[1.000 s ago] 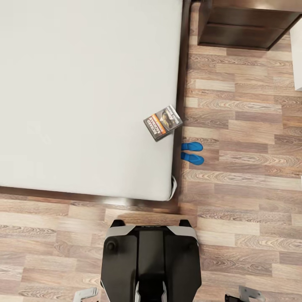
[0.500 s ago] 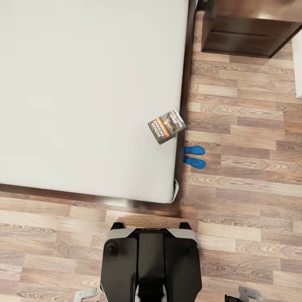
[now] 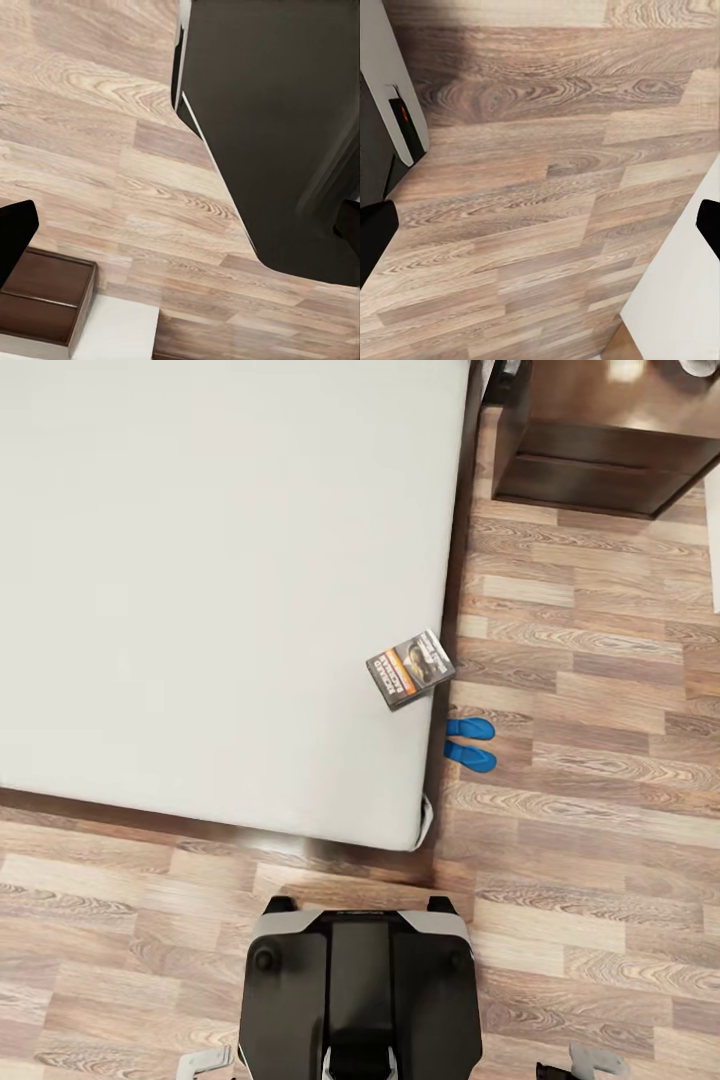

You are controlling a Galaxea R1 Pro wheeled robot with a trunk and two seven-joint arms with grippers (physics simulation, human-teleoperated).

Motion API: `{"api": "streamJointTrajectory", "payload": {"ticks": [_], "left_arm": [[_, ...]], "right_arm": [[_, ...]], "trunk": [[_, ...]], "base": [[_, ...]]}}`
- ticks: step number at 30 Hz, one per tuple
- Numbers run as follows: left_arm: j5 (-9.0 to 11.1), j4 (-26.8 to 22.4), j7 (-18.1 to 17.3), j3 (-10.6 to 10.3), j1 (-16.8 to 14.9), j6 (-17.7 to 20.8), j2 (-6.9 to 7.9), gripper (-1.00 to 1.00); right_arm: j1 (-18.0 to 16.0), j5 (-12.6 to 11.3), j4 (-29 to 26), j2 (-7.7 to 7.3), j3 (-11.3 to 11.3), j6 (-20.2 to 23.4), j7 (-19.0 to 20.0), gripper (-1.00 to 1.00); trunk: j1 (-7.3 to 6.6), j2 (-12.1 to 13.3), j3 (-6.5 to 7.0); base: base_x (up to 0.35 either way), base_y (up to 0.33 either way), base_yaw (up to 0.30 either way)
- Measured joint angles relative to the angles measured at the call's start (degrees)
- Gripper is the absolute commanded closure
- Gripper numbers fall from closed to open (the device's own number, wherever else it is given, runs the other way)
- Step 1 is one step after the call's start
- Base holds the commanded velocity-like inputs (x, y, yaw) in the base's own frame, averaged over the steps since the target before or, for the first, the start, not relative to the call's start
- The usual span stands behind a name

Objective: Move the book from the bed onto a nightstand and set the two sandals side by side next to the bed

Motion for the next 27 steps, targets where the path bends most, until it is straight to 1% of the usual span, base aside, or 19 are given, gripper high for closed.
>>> {"api": "streamJointTrajectory", "payload": {"ticks": [8,13,19,23,27], "left_arm": [[-0.1,0.0,0.0,-0.1,0.0,0.0,0.0,-1.0],[-0.1,0.0,0.0,-0.7,0.0,0.0,0.0,-1.0],[-0.2,0.0,0.0,-2.3,0.0,-0.1,-0.03,-1.0],[-0.2,0.0,0.0,-3.7,0.1,-1.0,-0.05,-1.0],[-0.2,0.0,0.0,-4.2,0.1,-1.6,-0.06,-1.0]], "right_arm": [[0.0,0.0,0.0,0.0,0.0,0.0,0.0,-1.0],[0.0,0.0,0.0,0.02,0.0,0.0,0.0,-1.0],[0.0,-0.1,0.0,0.0,0.0,0.0,0.0,-1.0],[0.0,-0.1,0.1,0.01,0.0,0.0,0.0,-1.0],[0.0,-0.1,0.1,0.0,0.0,0.0,0.0,-1.0]], "trunk": [[0.0,0.0,0.69],[0.0,0.0,1.13],[0.0,0.0,1.66],[0.0,0.0,2.02],[0.0,0.0,2.38]], "base": [[0.0,0.0,0.096],[0.0,-0.005,0.088],[0.0,-0.079,0.042],[0.0,-0.06,0.012],[0.0,-0.021,0.004]]}}
